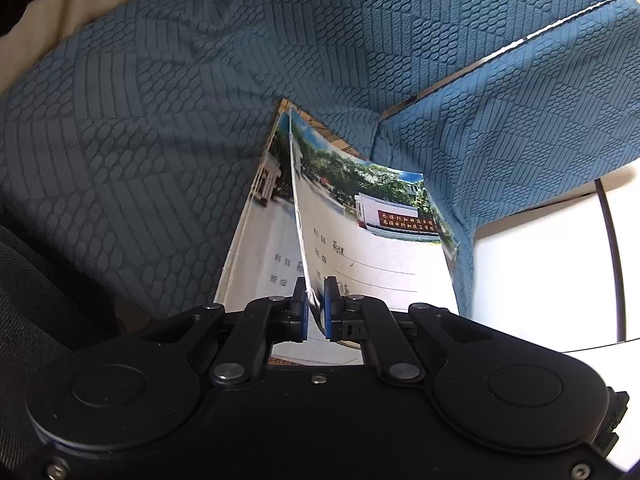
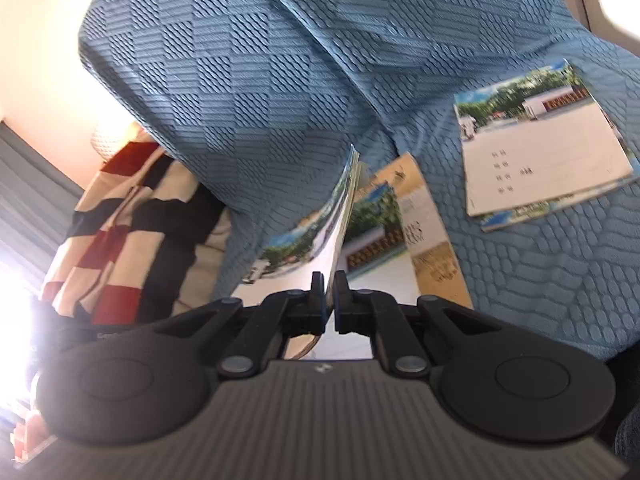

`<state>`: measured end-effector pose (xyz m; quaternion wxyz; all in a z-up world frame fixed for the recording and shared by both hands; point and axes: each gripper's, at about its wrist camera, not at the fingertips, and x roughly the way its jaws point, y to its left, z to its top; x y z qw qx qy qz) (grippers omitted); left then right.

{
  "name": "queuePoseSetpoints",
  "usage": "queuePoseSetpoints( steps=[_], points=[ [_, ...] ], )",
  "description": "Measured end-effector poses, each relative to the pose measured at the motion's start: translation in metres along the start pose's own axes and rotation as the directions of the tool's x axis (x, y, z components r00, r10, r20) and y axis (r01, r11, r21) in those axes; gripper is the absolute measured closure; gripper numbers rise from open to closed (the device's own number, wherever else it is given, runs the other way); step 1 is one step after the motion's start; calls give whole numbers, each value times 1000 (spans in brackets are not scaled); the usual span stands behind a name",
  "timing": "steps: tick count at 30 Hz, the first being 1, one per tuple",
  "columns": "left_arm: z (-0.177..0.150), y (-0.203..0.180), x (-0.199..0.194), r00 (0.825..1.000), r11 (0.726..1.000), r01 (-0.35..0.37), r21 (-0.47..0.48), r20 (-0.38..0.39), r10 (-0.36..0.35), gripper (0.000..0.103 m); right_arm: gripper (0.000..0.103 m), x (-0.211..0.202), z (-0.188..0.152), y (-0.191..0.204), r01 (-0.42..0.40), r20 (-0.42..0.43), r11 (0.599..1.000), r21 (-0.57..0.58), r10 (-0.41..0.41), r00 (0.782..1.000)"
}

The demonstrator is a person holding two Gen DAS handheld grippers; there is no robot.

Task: Organize objects
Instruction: 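Carry the upright booklet with the left gripper toward the book stack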

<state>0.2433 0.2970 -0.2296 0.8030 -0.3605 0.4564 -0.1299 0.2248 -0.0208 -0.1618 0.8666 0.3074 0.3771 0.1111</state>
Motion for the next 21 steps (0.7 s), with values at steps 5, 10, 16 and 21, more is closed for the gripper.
queuePoseSetpoints(
  steps=[5, 10, 16, 21],
  points=[
    [-4, 2, 7, 999, 999, -37, 13, -6, 37, 97, 96, 8, -8, -4, 34, -41, 999, -30, -35, 999],
    [-6, 3, 13, 997, 997, -74, 30, -18, 74, 97, 95, 14, -14, -6, 59, -70, 996, -61, -64, 996],
    [-6, 4, 15, 994, 993, -104, 53, -16, 105, 98, 94, 24, -20, -10, 76, -134, 993, -86, -88, 987],
    [-5, 2, 13, 994, 992, -108, 67, -16, 109, 97, 93, 25, -19, -12, 74, -141, 994, -82, -85, 986]
  ],
)
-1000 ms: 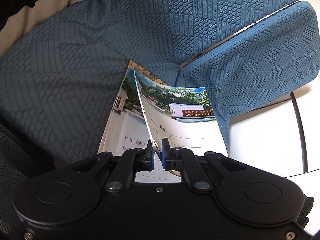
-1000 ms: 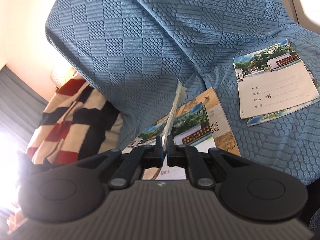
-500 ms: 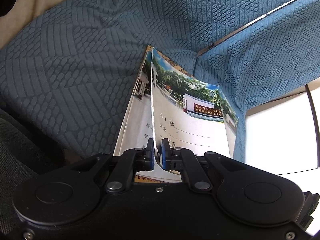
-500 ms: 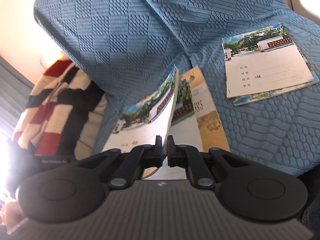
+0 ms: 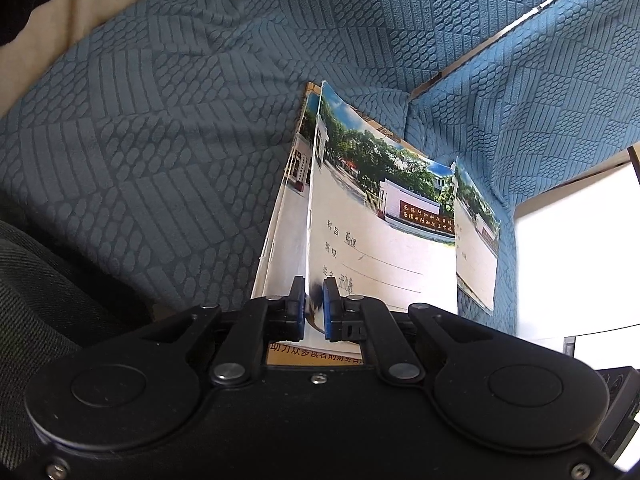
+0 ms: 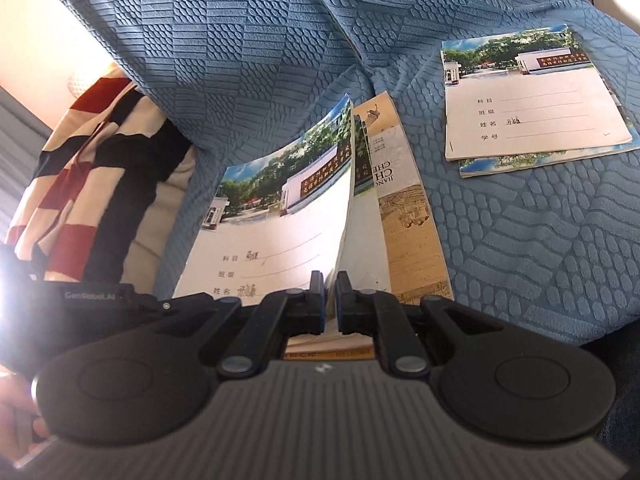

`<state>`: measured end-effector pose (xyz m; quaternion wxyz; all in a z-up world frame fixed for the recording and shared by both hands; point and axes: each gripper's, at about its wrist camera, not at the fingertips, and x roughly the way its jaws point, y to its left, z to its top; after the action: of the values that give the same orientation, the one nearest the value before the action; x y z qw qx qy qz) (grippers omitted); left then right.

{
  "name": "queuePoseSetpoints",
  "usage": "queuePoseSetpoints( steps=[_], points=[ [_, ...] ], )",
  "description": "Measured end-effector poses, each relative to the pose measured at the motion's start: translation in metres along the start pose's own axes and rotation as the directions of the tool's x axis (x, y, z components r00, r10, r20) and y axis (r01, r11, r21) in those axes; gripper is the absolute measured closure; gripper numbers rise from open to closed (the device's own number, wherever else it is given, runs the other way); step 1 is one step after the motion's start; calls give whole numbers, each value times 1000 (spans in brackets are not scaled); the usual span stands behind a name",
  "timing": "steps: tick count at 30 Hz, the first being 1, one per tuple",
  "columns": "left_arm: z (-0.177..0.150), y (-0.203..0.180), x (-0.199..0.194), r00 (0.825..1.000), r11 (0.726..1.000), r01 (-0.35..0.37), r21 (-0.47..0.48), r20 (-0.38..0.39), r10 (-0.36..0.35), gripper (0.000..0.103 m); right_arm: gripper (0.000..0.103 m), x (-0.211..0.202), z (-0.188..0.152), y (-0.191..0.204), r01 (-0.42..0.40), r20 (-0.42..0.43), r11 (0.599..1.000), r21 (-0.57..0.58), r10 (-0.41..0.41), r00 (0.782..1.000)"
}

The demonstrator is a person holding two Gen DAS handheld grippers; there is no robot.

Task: Organize objects
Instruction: 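Carry the upright booklet with the left gripper toward the book stack, then lower the booklet flat onto the stack and open the left gripper, then withdraw the open left gripper from the stack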

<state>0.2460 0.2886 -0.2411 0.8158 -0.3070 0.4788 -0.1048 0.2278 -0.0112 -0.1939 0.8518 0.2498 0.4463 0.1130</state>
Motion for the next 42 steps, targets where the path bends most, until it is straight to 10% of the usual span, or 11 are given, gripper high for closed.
queuePoseSetpoints(
  steps=[8, 42],
  points=[
    [-5, -4, -8, 1000, 999, -17, 50, 5, 17, 90, 61, -3, 2, 1, 12, -30, 1000, 18, -11, 1000],
    [-49, -111, -87, 966, 927, -63, 371, 255, -36, 82, 61, -127, 11, 45, 105, 270, 966, -236, -39, 962]
  ],
)
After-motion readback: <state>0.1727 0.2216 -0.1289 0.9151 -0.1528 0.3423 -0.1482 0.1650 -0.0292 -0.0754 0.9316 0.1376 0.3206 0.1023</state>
